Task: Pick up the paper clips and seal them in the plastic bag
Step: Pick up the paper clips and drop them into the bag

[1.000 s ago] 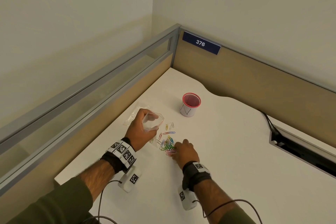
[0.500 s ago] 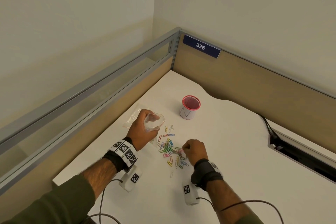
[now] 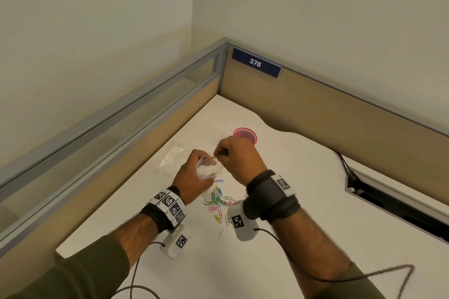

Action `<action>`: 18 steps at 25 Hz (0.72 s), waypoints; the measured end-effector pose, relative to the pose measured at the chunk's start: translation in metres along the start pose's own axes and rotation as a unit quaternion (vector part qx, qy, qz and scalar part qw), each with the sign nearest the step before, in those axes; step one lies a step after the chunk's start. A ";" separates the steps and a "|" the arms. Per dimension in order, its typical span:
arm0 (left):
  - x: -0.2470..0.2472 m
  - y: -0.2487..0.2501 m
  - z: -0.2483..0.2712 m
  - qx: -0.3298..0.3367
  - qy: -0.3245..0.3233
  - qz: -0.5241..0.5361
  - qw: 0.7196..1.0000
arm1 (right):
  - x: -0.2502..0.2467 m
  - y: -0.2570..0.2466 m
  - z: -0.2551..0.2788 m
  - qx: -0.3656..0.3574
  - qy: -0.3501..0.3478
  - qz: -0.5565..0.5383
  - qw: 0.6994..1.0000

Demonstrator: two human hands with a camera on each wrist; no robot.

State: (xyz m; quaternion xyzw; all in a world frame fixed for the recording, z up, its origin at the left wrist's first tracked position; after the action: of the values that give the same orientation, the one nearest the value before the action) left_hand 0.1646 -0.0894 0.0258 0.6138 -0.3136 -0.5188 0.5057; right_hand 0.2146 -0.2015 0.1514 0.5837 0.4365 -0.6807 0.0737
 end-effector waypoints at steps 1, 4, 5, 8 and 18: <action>0.003 0.003 0.000 -0.004 -0.001 -0.011 1.000 | 0.005 -0.007 -0.005 -0.012 -0.021 0.053 0.998; 0.009 0.000 -0.007 -0.012 -0.002 -0.044 0.999 | 0.023 -0.019 -0.010 -0.045 -0.079 0.154 0.984; 0.009 -0.001 -0.008 -0.012 -0.001 -0.055 0.998 | 0.026 -0.020 -0.009 -0.047 -0.092 0.160 0.982; 0.006 0.001 -0.005 -0.005 0.005 -0.041 0.999 | 0.022 -0.017 -0.007 -0.040 -0.065 0.115 0.990; -0.055 0.004 0.006 0.007 0.032 0.019 0.999 | 0.089 0.136 -0.012 0.159 -0.104 0.087 0.978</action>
State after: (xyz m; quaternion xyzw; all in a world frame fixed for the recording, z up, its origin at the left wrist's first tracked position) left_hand 0.1449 -0.0423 0.0470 0.6275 -0.3128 -0.4868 0.5210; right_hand 0.2791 -0.2395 0.0070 0.5496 0.2603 -0.7894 0.0843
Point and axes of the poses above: each hand's wrist, its own z-axis away from the middle knuckle, its own x-axis out of the palm, y = z × x, the point moved 6 cm from there along -z, towards the middle knuckle, and after that the axes turned 5 degrees about -x, right-handed, at the moved point
